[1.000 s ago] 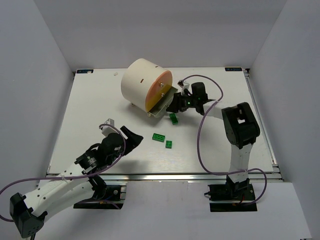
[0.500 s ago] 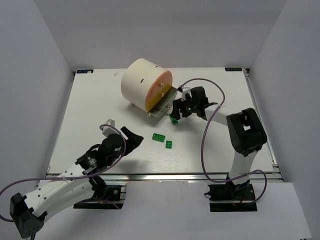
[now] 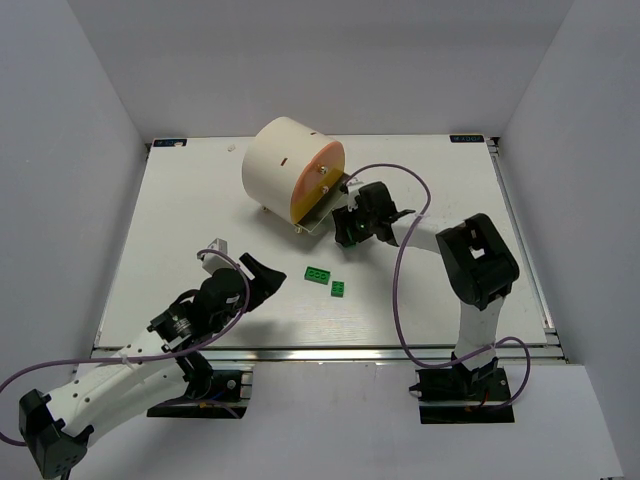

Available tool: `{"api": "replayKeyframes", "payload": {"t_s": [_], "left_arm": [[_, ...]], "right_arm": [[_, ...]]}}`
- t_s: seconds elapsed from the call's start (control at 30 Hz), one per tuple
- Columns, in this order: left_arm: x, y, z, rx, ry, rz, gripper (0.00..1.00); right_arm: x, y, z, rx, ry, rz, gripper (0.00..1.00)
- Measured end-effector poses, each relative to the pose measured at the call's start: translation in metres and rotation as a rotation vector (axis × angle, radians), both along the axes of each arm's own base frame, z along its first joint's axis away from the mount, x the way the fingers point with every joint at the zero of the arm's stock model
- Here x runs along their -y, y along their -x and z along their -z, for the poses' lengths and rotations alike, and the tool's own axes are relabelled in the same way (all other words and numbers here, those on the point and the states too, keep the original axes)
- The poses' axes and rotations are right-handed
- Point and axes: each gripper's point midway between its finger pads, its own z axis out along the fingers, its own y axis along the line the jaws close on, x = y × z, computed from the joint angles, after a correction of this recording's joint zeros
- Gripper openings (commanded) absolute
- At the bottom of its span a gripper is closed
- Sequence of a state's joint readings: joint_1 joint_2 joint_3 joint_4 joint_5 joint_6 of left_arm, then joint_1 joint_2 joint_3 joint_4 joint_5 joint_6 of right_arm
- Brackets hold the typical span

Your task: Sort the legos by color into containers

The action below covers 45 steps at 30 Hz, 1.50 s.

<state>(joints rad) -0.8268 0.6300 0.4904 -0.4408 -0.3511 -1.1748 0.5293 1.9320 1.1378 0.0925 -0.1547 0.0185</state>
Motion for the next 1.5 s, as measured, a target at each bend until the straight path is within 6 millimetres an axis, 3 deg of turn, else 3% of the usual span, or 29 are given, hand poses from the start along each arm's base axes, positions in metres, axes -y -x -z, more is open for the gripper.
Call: {"api": "replayKeyframes", "payload": {"t_s": [0.4,0.57,0.67,0.8,0.93,1.03,1.27,1.5], "left_arm": [[0.000,0.000,0.000,-0.001,-0.002,0.000,0.79],[0.000,0.000,-0.001,0.003,0.002,-0.001,0.79],[0.000,0.000,-0.002,0.004,0.004,0.000,0.79],[-0.001,0.000,0.000,0.004,0.005,-0.001,0.79],[-0.001,0.001,0.001,0.003,0.003,0.000,0.79],[-0.001,0.000,0.000,0.006,0.005,0.000,0.79],[-0.001,0.001,0.000,0.009,0.004,0.002,0.79],[-0.003,0.002,-0.008,0.030,0.025,-0.001,0.79]], "right_arm": [[0.010,-0.002,0.005,0.062,0.062,0.080,0.36],[0.021,0.009,0.004,0.066,0.077,0.087,0.27],[0.032,0.026,0.002,0.065,0.084,0.050,0.23],[0.038,0.046,-0.026,0.140,0.053,-0.084,0.17],[0.026,0.048,-0.081,0.346,0.012,-0.300,0.16],[0.015,0.047,-0.107,0.509,0.036,-0.482,0.16],[-0.003,0.038,-0.123,0.833,0.181,-0.836,0.17],[-0.027,0.011,-0.140,1.106,0.312,-1.049,0.19]]}}
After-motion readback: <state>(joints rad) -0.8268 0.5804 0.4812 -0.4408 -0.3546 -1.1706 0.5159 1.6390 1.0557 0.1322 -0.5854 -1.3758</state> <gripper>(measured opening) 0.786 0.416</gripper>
